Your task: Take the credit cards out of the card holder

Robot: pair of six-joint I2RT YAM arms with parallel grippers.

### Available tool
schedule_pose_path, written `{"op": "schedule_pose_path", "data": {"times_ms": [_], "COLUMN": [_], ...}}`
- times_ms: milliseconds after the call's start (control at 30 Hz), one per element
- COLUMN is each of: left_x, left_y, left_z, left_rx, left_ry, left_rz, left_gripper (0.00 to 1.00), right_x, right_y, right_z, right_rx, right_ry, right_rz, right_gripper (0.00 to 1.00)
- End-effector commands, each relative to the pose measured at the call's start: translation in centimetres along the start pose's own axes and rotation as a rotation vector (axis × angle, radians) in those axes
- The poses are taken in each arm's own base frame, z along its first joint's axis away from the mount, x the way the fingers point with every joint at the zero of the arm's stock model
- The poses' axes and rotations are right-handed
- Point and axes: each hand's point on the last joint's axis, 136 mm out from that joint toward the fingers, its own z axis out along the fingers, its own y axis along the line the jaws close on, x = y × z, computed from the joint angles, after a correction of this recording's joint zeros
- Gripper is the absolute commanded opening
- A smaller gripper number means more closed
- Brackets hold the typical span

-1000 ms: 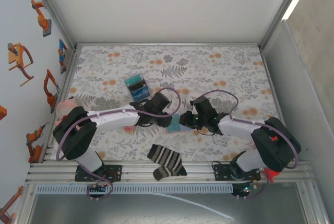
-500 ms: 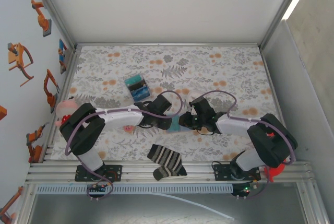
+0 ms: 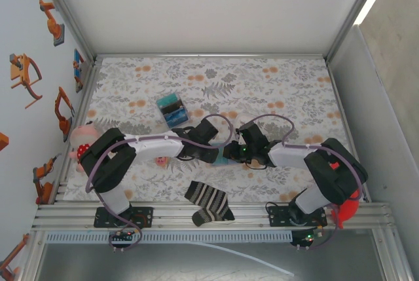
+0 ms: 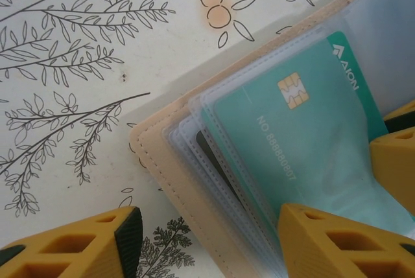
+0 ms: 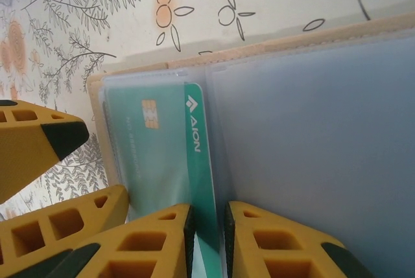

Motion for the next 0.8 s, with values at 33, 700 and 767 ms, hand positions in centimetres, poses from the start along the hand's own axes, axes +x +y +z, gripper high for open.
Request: {"op": "schedule_pose_path", "data": {"times_ms": [33,700,767], "left_x": [2.0,1.4,1.3], "left_y": [0.7,1.5,1.6], "left_z": [0.7,-0.3,-0.2], "left_rx": [-0.048,-0.096,-0.101], "left_ry": [0.085,0.064,0.063], "left_rz": [0.043,0.057,0.061], "left_gripper": [0.6,0.62,0.62], "right_x": [-0.1,-0.8,-0.8], "right_y": [0.3,-0.7,-0.9], "right_z": [0.4,-1.1,-1.3], "right_rx": [-0.018,0.037,0.058], "right_ry": [-0.005,-0.04,-0.04], "right_rz": [-0.011,-0.013,-0.016], "right_gripper": [0.21,0.0,0.0]}}
